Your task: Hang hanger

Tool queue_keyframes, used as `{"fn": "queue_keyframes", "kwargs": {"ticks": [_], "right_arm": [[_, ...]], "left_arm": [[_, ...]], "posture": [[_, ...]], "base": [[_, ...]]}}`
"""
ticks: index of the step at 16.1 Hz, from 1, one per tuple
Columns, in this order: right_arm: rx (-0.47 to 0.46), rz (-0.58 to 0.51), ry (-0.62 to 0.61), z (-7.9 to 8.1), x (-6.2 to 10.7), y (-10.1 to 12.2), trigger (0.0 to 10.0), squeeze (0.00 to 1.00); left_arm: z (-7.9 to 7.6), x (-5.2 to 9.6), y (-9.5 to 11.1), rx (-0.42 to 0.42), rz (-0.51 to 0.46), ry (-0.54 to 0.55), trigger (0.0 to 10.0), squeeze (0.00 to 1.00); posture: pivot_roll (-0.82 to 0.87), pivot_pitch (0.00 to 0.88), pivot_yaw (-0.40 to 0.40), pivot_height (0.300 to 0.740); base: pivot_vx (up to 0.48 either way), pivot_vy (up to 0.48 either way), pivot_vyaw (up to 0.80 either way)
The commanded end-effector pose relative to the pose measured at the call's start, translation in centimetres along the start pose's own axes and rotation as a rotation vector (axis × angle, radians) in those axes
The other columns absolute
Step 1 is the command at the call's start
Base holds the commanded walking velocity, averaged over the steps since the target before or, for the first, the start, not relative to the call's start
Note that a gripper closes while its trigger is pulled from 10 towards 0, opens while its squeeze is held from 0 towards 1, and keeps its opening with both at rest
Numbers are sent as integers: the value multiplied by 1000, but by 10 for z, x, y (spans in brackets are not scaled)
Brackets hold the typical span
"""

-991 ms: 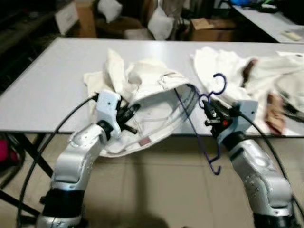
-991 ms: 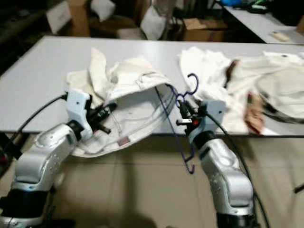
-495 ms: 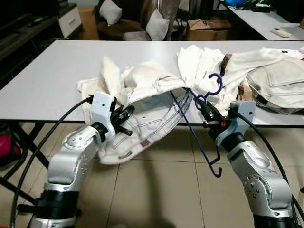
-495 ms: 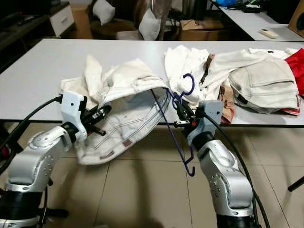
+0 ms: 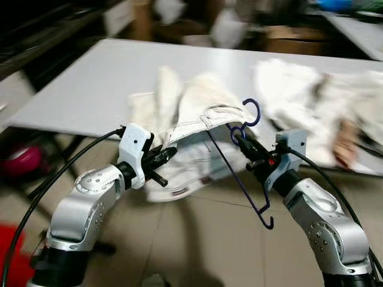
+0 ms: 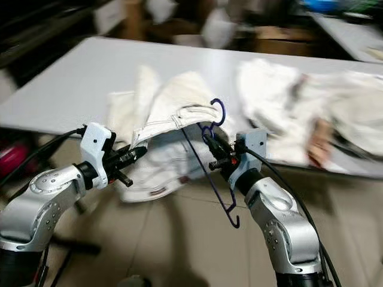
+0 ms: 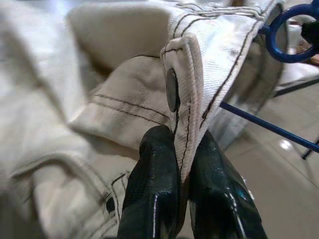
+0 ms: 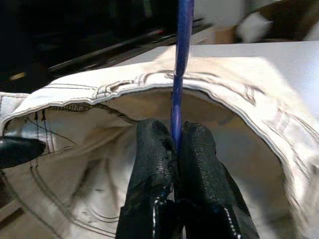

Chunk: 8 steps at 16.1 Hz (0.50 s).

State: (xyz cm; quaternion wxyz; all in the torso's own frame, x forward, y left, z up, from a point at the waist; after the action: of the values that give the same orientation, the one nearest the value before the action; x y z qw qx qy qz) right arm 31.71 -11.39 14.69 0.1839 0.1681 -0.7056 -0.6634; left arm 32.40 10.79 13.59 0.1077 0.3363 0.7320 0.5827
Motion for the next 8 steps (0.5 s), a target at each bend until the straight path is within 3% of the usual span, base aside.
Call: {"fn": "queue_keyframes", "kwargs": {"ticks": [1,3,4,5,7,8], "right_arm": [[12,-27,14,2,2,8,10000,0],[12,-36,0,-3,3,11,10000,0],[13,-37,1,-2,3,11,10000,0],[15,-37,-4,-3,4,11,10000,0],[14,-41,-54,-9,5,10,10000,0],[-5,-38,-94,-15,6,9,10000,0]], "left_arm": [[-3,1,1,-8,1,-4,0,0],[-5,2,1,-12,-5,-5,0,0],[-8,3,0,-23,-4,-8,3020,0],[-7,3,1,-27,-13,12,10000,0],[-8,0,1,-31,-26,14,10000,0],[-7,-1,0,-24,-32,23,10000,0]], "posture": [[-36,0,36,740],[-34,0,27,740],[-32,0,26,740],[-31,0,25,740],[-37,0,29,740],[-43,0,31,740]], "base": [[0,0,800],[0,0,800],[0,0,800],[0,0,800],[0,0,609],[0,0,0]]}}
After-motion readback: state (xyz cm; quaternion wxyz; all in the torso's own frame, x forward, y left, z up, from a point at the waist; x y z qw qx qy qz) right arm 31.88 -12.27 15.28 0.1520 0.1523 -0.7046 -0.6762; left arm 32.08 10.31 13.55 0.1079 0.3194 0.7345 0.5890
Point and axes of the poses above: a point about 5 cm out from each wrist's last joint towards the gripper, its own x axis pointing back from the gripper into the wrist, its own y axis along the axis of the wrist's last joint, z = x × y, the point moved 6 cm from there along -x, pointing out of the wrist towards the gripper, and after that the axes turned 15 degrees about x, right-handed, at the moved point
